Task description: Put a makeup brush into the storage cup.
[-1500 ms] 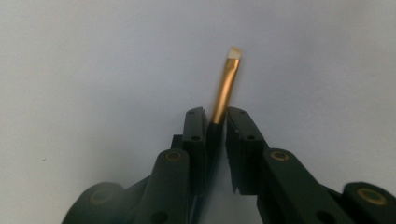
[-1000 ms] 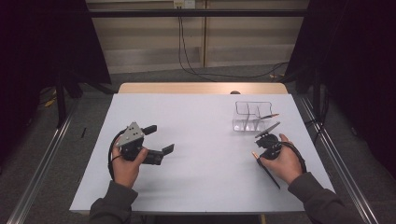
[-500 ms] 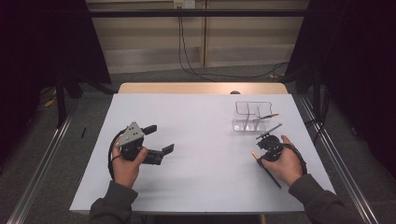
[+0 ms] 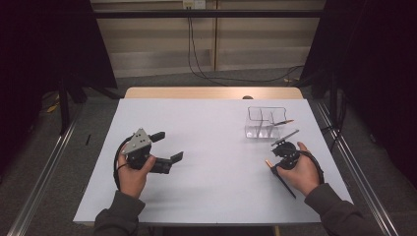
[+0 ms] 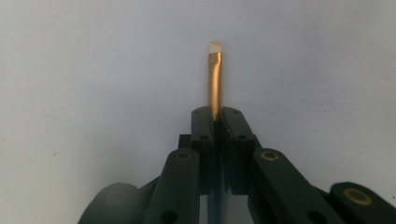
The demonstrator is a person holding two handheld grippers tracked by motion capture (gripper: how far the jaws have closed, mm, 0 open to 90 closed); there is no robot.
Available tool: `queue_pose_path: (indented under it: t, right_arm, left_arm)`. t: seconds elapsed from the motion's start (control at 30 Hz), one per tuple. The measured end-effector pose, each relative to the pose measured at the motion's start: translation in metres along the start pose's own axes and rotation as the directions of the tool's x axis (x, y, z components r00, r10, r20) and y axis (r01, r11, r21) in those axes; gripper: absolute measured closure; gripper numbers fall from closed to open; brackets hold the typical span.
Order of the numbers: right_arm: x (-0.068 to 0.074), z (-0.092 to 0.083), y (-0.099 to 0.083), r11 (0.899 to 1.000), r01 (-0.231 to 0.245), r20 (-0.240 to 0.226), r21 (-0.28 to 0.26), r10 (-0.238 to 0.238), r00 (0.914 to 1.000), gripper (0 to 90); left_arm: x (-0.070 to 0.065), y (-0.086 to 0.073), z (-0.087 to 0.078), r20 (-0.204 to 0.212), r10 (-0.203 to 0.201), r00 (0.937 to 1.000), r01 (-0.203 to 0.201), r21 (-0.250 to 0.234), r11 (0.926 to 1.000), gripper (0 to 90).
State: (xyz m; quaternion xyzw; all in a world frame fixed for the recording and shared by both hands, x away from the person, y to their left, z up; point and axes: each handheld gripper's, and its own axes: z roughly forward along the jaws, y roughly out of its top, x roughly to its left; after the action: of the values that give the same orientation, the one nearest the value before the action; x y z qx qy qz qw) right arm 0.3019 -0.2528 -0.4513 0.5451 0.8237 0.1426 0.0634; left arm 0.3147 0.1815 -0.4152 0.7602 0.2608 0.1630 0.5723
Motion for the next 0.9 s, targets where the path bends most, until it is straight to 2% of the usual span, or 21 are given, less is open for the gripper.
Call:
queue_pose_path:
  t: [0.03, 0.2, 0.27, 0.3, 0.37, 0.43, 0.47, 0.5, 0.6, 0.7, 0.73, 0.9]
  right_arm:
    - [0.000, 0.000, 0.000, 1.000, -0.003, 0.006, -0.006, 0.003, 1.0000, 85.2]
    - [-0.002, -0.002, 0.001, 0.999, -0.029, -0.044, -0.044, 0.027, 0.9987, 85.2]
    - [-0.002, -0.003, 0.000, 0.998, -0.033, -0.047, -0.055, 0.030, 0.9984, 85.2]
    - [-0.003, -0.004, 0.000, 0.998, -0.030, -0.050, -0.062, 0.027, 0.9984, 85.2]
    - [-0.003, -0.006, 0.001, 0.994, -0.020, -0.055, -0.104, 0.015, 0.9984, 85.2]
    - [-0.004, -0.009, 0.001, 0.992, -0.027, -0.065, -0.125, 0.019, 0.9977, 85.2]
    - [-0.003, -0.011, 0.002, 0.990, -0.040, -0.070, -0.138, 0.031, 0.9971, 85.2]
    - [-0.004, -0.012, 0.002, 0.988, -0.040, -0.079, -0.149, 0.029, 0.9965, 85.2]
    - [-0.006, -0.016, 0.001, 0.983, -0.054, -0.089, -0.176, 0.039, 0.9953, 85.2]
    - [-0.006, -0.021, 0.000, 0.974, -0.063, -0.096, -0.218, 0.043, 0.9945, 85.2]
    - [-0.006, -0.022, 0.000, 0.970, -0.062, -0.103, -0.236, 0.039, 0.9939, 85.1]
    - [-0.005, -0.028, -0.002, 0.951, -0.059, -0.111, -0.303, 0.026, 0.9935, 85.1]
  left_arm:
    - [0.000, 0.000, 0.000, 0.000, -0.004, 1.0000, 0.004, -0.001, 1.0000, 3.2]
    - [0.002, -0.001, -0.002, -0.003, -0.005, 1.0000, 0.005, -0.006, 1.0000, 3.2]
    - [0.002, -0.001, -0.002, 0.012, -0.010, 0.9999, 0.010, -0.014, 0.9999, 3.2]
    - [0.002, -0.001, -0.002, -0.001, -0.004, 1.0000, 0.004, -0.005, 1.0000, 3.2]
    - [0.002, -0.002, -0.002, 0.002, -0.009, 1.0000, 0.009, -0.011, 0.9999, 3.2]
    - [0.001, -0.001, -0.002, -0.001, -0.010, 1.0000, 0.010, -0.008, 0.9999, 3.2]
    - [0.002, -0.001, -0.002, 0.013, -0.003, 0.9999, 0.003, -0.008, 1.0000, 3.2]
    - [0.001, -0.001, -0.003, -0.006, -0.002, 1.0000, 0.002, -0.005, 1.0000, 3.2]
    - [0.001, -0.001, -0.002, 0.001, -0.009, 1.0000, 0.009, -0.010, 0.9999, 3.2]
    - [0.002, -0.001, -0.002, 0.010, -0.004, 0.9999, 0.004, -0.008, 1.0000, 3.2]
    - [0.001, -0.001, -0.002, -0.006, -0.004, 1.0000, 0.004, -0.002, 1.0000, 3.2]
    - [0.001, 0.000, -0.002, -0.008, 0.001, 1.0000, -0.001, -0.004, 1.0000, 3.2]
